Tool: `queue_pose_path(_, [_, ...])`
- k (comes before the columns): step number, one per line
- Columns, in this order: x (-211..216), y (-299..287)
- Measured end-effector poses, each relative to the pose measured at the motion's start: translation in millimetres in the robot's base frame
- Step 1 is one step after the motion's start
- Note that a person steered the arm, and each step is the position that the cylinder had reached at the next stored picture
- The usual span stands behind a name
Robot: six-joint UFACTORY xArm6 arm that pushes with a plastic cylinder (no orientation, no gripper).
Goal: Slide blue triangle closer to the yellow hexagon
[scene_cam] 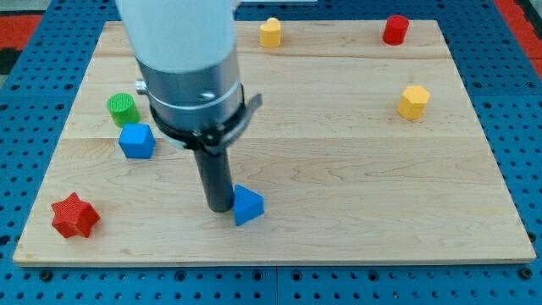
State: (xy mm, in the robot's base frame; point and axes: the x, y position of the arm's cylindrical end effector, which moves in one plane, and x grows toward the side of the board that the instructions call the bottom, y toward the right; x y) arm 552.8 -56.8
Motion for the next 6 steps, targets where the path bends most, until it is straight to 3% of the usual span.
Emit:
queue_pose_path(2, [36, 35])
queue_pose_path(6, [-20, 103])
